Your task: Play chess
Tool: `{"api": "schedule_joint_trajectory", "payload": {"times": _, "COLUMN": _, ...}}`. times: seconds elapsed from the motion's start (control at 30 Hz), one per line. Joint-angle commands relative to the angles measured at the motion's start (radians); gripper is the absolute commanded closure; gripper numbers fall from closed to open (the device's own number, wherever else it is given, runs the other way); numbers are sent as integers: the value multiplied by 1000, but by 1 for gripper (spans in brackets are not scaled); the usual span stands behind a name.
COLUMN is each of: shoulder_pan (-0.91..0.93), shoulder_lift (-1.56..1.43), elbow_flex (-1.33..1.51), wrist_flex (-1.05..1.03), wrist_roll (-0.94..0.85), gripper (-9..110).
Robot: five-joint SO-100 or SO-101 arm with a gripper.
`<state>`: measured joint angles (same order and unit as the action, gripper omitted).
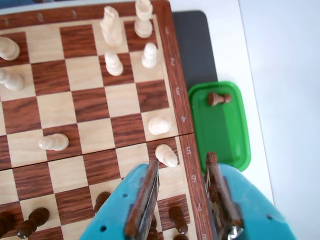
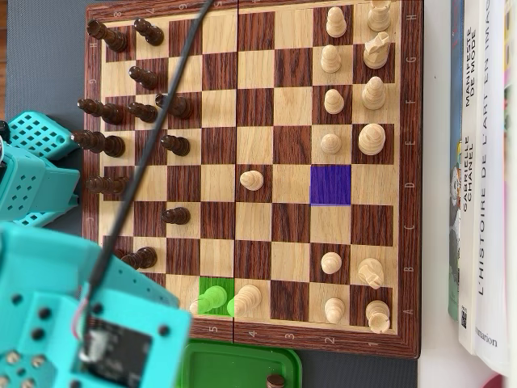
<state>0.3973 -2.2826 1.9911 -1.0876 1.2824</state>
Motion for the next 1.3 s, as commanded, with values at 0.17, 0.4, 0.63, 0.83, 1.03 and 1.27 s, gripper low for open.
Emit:
{"api": "schedule_joint_trajectory", "payload": {"times": 0.17, "shoulder_pan": -166, "shoulder_lift": -221, "elbow_flex": 186, "wrist_flex": 244, "wrist_roll": 9, "gripper": 87}}
{"api": "schedule_joint_trajectory", "payload": {"times": 0.4, "shoulder_pan": -276, "shoulder_lift": -357, "elbow_flex": 391, "wrist_flex": 557, "wrist_roll": 104, "gripper": 87}}
{"api": "schedule_joint_trajectory", "payload": {"times": 0.63, "shoulder_pan": -347, "shoulder_lift": -459, "elbow_flex": 561, "wrist_flex": 948, "wrist_roll": 209, "gripper": 87}}
{"api": "schedule_joint_trajectory", "payload": {"times": 0.83, "shoulder_pan": -400, "shoulder_lift": -508, "elbow_flex": 675, "wrist_flex": 1256, "wrist_roll": 241, "gripper": 87}}
{"api": "schedule_joint_trajectory", "payload": {"times": 1.03, "shoulder_pan": -416, "shoulder_lift": -581, "elbow_flex": 755, "wrist_flex": 1491, "wrist_roll": 235, "gripper": 87}}
{"api": "schedule_joint_trajectory", "payload": {"times": 1.27, "shoulder_pan": -416, "shoulder_lift": -692, "elbow_flex": 870, "wrist_flex": 1732, "wrist_roll": 233, "gripper": 87}}
